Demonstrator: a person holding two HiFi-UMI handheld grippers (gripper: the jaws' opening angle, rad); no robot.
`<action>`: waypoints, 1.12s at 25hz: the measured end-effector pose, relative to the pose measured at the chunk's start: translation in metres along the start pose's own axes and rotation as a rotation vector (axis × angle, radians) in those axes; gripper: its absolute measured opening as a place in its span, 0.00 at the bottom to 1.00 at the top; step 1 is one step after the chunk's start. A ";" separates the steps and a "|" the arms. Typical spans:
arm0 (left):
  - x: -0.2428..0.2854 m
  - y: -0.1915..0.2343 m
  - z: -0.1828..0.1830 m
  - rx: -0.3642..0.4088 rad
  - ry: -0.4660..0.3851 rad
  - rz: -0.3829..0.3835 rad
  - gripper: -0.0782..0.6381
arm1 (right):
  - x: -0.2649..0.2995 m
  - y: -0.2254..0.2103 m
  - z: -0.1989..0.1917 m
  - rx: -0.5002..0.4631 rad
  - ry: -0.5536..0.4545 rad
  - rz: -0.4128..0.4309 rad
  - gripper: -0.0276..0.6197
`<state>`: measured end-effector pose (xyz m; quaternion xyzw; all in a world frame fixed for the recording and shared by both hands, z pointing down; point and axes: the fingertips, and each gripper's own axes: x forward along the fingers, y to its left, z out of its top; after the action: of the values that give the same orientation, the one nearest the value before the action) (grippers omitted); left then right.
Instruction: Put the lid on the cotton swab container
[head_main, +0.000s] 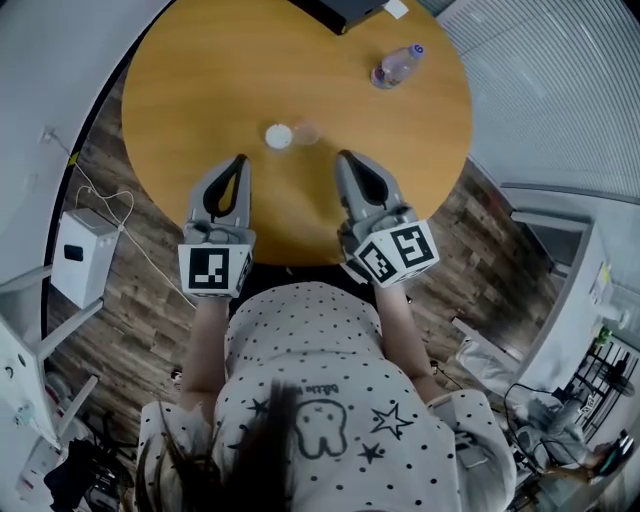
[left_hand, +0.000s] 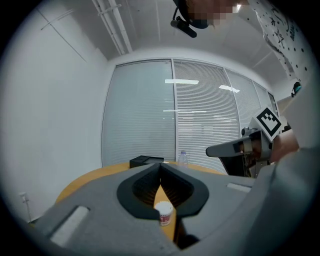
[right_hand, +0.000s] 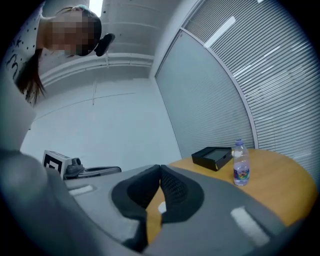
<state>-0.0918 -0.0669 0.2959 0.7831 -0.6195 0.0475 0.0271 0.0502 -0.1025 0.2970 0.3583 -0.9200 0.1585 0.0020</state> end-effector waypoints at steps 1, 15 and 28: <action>0.002 0.000 0.000 0.000 -0.001 -0.010 0.12 | 0.000 -0.001 -0.001 0.004 -0.001 -0.013 0.05; 0.017 0.006 -0.016 0.038 0.051 -0.084 0.13 | -0.001 -0.017 -0.012 0.030 0.014 -0.105 0.05; 0.046 -0.006 -0.066 0.103 0.151 -0.281 0.32 | 0.023 -0.038 -0.039 0.059 0.070 -0.150 0.05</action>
<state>-0.0782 -0.1031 0.3669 0.8566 -0.4968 0.1339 0.0397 0.0539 -0.1330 0.3484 0.4206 -0.8848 0.1975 0.0354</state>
